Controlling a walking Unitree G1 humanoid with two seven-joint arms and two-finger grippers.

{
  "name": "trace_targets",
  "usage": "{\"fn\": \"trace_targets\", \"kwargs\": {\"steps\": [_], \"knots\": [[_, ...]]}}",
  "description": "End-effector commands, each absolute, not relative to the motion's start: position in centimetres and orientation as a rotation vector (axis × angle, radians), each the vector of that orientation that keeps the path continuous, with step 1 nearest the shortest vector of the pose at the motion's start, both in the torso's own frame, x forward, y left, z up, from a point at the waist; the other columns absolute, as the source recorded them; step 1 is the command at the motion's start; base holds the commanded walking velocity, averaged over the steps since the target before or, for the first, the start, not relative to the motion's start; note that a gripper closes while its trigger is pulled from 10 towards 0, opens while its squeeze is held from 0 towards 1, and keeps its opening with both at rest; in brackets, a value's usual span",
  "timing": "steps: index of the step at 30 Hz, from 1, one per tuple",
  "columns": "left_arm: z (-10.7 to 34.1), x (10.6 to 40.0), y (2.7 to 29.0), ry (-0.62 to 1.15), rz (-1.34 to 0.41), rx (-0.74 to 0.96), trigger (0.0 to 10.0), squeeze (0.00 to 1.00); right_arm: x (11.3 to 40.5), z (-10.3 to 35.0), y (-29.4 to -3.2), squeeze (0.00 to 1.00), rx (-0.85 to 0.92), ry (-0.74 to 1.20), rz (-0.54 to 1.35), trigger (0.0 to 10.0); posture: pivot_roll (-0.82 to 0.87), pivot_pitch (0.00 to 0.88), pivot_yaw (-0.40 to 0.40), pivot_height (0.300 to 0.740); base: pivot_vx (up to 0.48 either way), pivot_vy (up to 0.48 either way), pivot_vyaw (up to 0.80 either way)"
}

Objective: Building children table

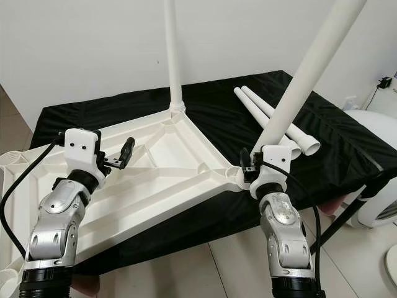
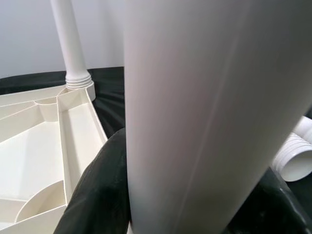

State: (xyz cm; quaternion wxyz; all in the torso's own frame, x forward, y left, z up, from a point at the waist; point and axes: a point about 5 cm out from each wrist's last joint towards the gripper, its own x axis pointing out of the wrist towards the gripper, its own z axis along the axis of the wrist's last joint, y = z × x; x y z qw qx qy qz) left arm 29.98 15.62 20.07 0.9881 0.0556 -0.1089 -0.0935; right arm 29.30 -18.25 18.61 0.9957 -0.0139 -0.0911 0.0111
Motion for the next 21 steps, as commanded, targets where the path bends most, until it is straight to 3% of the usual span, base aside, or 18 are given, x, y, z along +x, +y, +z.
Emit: {"fn": "trace_targets", "kwargs": {"steps": [1, 21], "knots": [[20.1, 29.8, 16.8, -0.229, 0.002, 0.104, 10.0, 0.00, 29.0, 18.5, -18.0, 0.00, -0.028, -0.174, 0.026, 10.0, -0.08, 0.021, 0.067, 0.740, 0.000, 0.000, 0.00], [17.5, 29.0, 16.1, -0.186, 0.003, 0.066, 10.0, 0.00, 28.4, 17.8, -16.7, 0.00, -0.001, -0.186, 0.090, 10.0, -0.08, 0.045, 0.061, 0.740, 0.000, 0.000, 0.00]]}}
